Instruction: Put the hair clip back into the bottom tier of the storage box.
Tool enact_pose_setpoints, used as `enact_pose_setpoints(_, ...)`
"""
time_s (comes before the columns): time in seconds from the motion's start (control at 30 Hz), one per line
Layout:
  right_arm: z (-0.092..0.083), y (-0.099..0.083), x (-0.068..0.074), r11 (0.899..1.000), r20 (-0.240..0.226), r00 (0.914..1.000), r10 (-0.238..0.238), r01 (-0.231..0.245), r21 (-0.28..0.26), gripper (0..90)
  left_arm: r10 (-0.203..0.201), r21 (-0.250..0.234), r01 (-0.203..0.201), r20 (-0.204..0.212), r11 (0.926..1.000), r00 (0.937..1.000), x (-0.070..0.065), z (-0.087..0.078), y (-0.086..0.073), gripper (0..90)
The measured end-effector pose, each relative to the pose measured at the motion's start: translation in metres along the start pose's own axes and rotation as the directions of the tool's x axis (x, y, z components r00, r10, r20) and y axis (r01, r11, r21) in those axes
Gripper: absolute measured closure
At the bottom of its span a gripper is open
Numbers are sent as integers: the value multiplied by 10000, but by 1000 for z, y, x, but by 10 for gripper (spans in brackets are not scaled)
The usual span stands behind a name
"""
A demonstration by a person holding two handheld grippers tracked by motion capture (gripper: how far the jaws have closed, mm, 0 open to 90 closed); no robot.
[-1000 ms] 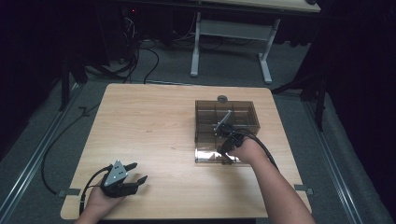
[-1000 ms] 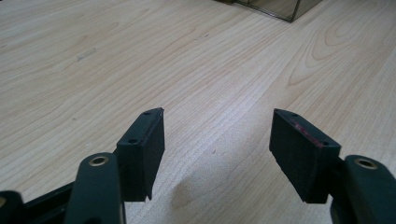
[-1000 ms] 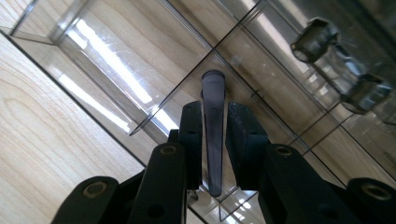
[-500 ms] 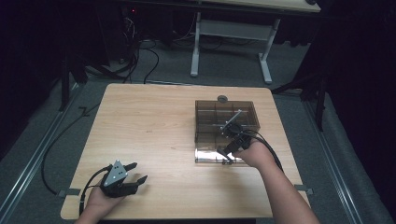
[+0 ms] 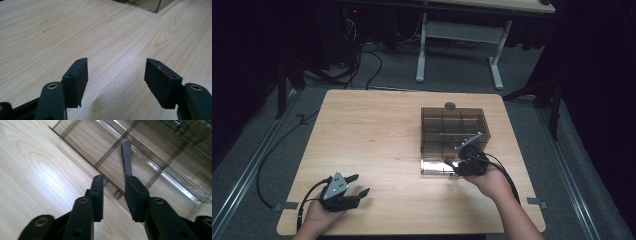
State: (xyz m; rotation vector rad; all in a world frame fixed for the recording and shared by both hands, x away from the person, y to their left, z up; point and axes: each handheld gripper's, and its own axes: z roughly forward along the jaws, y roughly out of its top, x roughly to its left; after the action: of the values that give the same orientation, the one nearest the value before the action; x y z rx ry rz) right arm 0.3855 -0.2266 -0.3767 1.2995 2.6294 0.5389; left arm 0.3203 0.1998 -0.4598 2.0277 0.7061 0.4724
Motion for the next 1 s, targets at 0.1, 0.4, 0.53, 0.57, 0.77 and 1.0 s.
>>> enact_pose_setpoints(0.1,2,-17,8,9964,676,9977,37,21,-849,649,-16,-34,16,7,10000,10000,0,0,0,359)
enact_pose_setpoints(0.4,13,-71,20,9294,539,9970,561,-325,-3675,626,-57,-48,57,0,10000,10000,0,0,0,358)
enact_pose_setpoints(0.53,20,-86,25,9049,577,9962,650,-345,-4242,622,-70,-52,70,25,10000,10000,1,0,0,357)
enact_pose_setpoints(0.57,23,-91,27,8976,599,9958,691,-359,-4394,621,-91,-75,91,24,9999,10000,1,0,0,357)
enact_pose_setpoints(0.77,34,-118,38,8351,459,9908,1277,-825,-5439,606,-87,-54,87,-32,9999,10000,1,0,0,356)
enact_pose_setpoints(1.0,36,-118,38,8315,531,9898,1319,-813,-5495,580,-125,-11,125,-93,9999,9999,0,0,0,354)
